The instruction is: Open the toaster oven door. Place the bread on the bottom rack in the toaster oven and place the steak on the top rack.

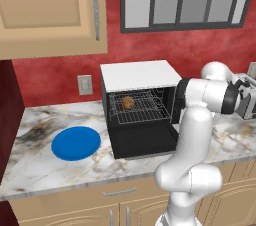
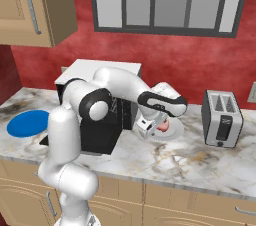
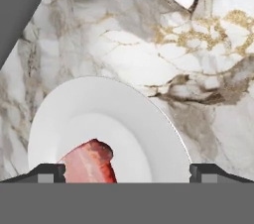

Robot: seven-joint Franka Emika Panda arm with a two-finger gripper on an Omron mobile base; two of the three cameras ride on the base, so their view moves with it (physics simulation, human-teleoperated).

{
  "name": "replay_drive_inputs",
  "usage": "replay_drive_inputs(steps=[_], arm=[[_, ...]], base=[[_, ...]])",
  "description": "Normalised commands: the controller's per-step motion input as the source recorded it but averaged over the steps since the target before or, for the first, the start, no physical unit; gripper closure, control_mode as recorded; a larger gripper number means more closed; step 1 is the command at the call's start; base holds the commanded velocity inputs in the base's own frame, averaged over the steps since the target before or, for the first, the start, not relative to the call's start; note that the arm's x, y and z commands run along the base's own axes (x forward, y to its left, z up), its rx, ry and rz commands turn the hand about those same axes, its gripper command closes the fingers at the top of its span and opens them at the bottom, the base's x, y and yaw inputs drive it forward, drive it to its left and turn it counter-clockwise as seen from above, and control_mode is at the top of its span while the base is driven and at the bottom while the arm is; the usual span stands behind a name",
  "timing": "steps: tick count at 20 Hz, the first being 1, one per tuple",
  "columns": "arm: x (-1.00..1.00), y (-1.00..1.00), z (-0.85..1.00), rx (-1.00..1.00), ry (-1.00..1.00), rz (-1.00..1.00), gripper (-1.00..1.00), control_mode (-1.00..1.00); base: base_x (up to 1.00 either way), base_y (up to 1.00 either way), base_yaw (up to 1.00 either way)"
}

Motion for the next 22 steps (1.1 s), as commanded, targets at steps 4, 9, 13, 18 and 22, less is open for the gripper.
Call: replay_drive_inputs(steps=[4,9,13,18,22], arm=[[0.60,0.08,0.00,0.00,0.26,0.00,-1.00,-1.00],[0.55,0.00,0.02,0.00,0.24,0.00,-1.00,-1.00],[0.66,0.00,0.26,0.00,0.21,0.00,-1.00,-1.00],[0.61,0.01,0.33,0.00,0.20,0.00,-1.00,-1.00],[0.33,0.00,0.01,0.01,0.19,0.00,-1.00,-1.00]], base=[[0.00,0.00,0.00],[0.00,0.00,0.00],[0.00,0.00,0.00],[0.00,0.00,0.00],[0.00,0.00,0.00]])
